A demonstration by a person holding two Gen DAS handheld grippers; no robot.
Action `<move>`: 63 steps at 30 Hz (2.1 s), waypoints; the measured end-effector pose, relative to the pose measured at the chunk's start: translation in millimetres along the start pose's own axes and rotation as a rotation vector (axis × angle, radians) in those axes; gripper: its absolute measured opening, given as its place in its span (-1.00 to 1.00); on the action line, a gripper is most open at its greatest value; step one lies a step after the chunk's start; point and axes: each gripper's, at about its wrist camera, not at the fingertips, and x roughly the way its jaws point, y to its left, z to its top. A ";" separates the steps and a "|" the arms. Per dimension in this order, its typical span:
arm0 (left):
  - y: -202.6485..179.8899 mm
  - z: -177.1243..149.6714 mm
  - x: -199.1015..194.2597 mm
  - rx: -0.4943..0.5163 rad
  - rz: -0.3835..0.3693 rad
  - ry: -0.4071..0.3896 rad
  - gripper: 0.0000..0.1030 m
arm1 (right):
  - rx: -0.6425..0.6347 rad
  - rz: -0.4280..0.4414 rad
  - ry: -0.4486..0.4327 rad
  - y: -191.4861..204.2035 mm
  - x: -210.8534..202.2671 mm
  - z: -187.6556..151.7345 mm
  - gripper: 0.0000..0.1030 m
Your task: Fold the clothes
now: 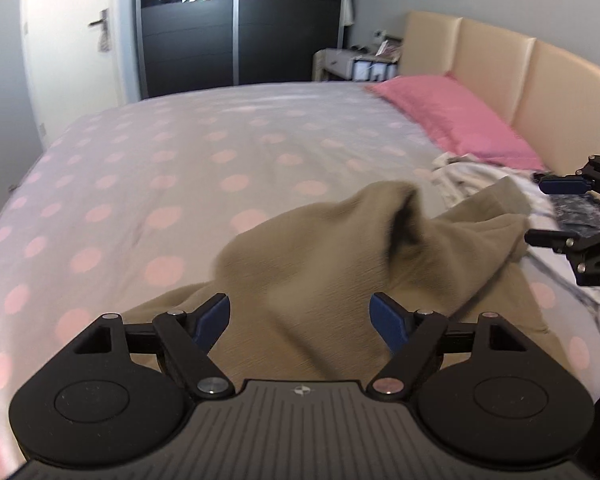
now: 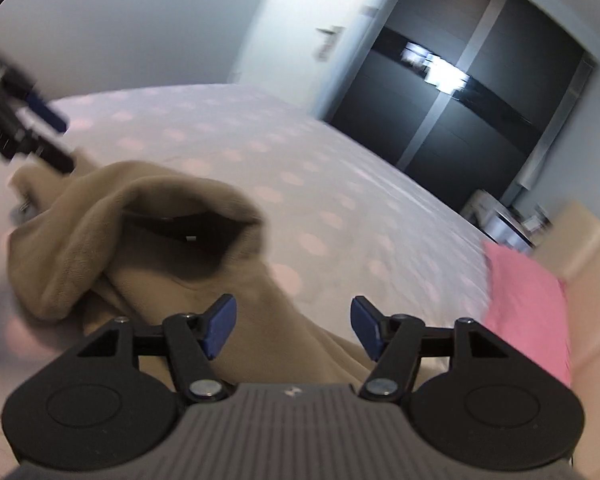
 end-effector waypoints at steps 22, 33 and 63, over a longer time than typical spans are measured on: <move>129.1 -51.7 39.1 -0.132 0.143 0.168 0.47 | -0.981 0.041 -0.202 128.8 93.3 46.4 0.36; 132.6 -48.2 57.2 -0.129 0.129 0.196 0.47 | -0.643 -0.079 -0.041 58.5 156.8 79.7 -0.79; 107.5 -32.7 61.5 -0.071 0.138 0.145 0.47 | 0.157 -0.216 0.418 -156.5 160.4 -29.9 0.30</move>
